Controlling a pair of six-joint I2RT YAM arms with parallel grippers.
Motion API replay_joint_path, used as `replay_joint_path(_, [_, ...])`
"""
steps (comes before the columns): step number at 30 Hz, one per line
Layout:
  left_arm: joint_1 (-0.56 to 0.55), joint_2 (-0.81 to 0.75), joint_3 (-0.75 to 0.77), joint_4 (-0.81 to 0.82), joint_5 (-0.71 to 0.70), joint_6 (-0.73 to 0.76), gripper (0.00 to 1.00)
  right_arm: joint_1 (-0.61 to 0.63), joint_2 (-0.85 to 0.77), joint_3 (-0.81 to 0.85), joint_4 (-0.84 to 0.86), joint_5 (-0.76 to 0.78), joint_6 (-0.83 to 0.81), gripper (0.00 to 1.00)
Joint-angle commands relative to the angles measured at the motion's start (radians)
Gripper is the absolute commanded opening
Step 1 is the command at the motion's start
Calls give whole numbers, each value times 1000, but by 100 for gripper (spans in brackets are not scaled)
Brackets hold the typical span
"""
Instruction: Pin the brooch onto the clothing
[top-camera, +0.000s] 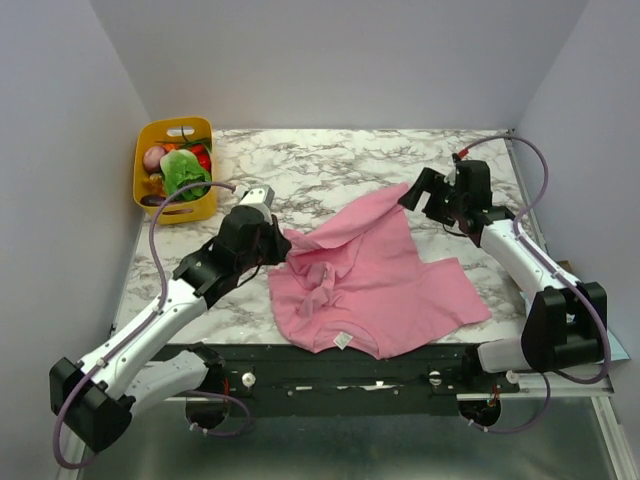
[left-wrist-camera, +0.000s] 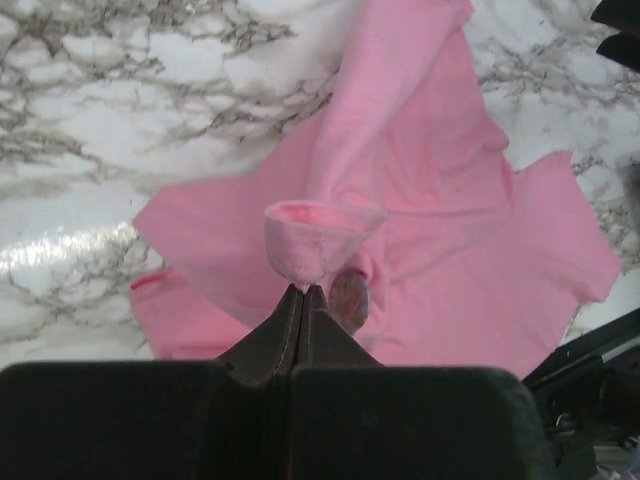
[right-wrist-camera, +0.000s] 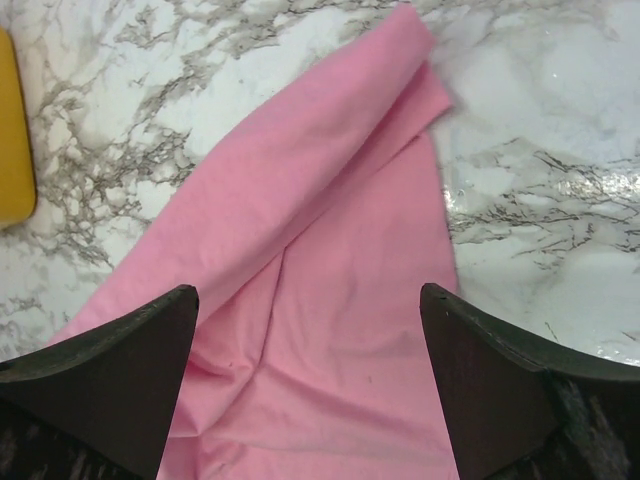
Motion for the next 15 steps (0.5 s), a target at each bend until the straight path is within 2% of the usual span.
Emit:
replay_joint_path(1, [-7,-128,-98,-88,18,-82,0,-8,25,-21,-7,55,-2,100])
replay_joint_path(6, [-7,-217,-159,-107,-7,-120,0,-8,164,28,-10,51,3,100])
replay_joint_path(9, [-7,-220,-165,-123,-28,-122,0,-8,274,98,-27,35,-1,99])
replay_joint_path(12, [-7,-202,-158,-130,-36,-111,0,-7,351,172,-59,-2,-4,92])
replay_joint_path(15, [-7,-184,-138,-130,-42,-102,0,-8,378,216,-59,-11,3,89])
